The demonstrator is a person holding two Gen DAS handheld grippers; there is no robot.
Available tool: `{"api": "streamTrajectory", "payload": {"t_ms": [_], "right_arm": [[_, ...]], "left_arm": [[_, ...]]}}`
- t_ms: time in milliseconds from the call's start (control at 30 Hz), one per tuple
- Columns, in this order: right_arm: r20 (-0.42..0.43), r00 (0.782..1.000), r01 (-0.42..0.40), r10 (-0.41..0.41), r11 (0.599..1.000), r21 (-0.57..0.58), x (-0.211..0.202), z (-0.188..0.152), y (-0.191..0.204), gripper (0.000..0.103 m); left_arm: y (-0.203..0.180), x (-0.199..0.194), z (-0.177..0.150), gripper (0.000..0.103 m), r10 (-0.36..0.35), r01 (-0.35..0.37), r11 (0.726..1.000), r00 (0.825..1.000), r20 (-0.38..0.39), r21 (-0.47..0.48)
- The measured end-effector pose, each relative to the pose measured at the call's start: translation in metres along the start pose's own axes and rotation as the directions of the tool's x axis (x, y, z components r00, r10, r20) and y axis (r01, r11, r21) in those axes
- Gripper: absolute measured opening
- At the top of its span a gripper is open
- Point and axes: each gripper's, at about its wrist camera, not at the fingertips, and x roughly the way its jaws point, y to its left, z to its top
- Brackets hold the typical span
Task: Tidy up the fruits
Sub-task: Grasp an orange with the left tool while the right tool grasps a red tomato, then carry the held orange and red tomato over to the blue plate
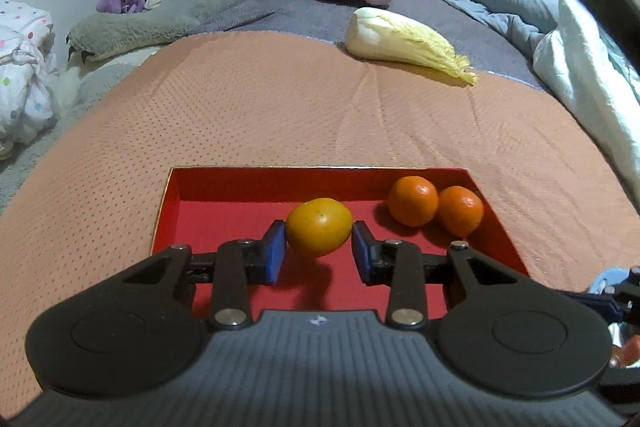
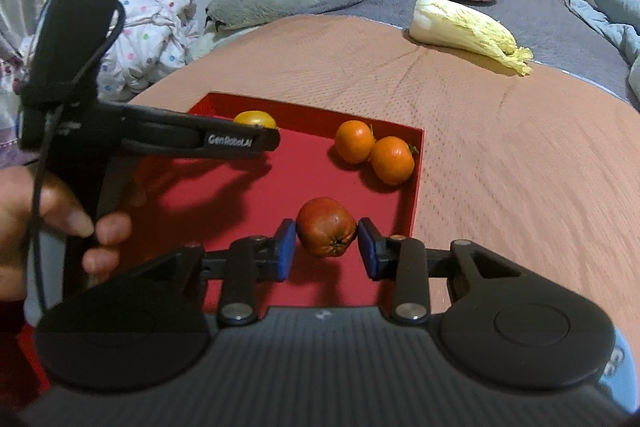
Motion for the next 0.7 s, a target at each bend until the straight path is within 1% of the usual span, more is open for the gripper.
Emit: {"api": "streamTrajectory", "payload": {"t_ms": [100, 433, 533, 633, 700], "right_arm": [[0.013, 1.000, 0.000, 0.000, 1.000, 0.000, -0.016, -0.008, 0.002, 0.037], [0.043, 0.999, 0.011, -0.010, 1.000, -0.011, -0.067, -0.034, 0.006, 0.037], [0.051, 0.999, 0.017, -0.017, 1.000, -0.005, -0.080, -0.041, 0.002, 0.037], [0.061, 0.998, 0.026, -0.026, 1.000, 0.002, -0.093, -0.047, -0.003, 0.037], [0.071, 0.997, 0.036, -0.036, 0.999, 0.009, -0.102, -0.052, -0.009, 0.037]], "left_arm": [[-0.007, -0.017, -0.005, 0.041, -0.007, 0.007, 1.000, 1.000, 0.012, 0.002], [-0.029, -0.069, -0.019, 0.041, -0.010, 0.008, 0.999, 0.999, 0.051, 0.050], [-0.039, -0.080, -0.024, 0.041, -0.006, 0.002, 0.998, 0.998, 0.057, 0.065], [-0.049, -0.092, -0.031, 0.041, -0.018, 0.015, 0.998, 0.998, 0.062, 0.062], [-0.057, -0.099, -0.037, 0.041, -0.028, 0.022, 0.997, 0.997, 0.069, 0.078]]}}
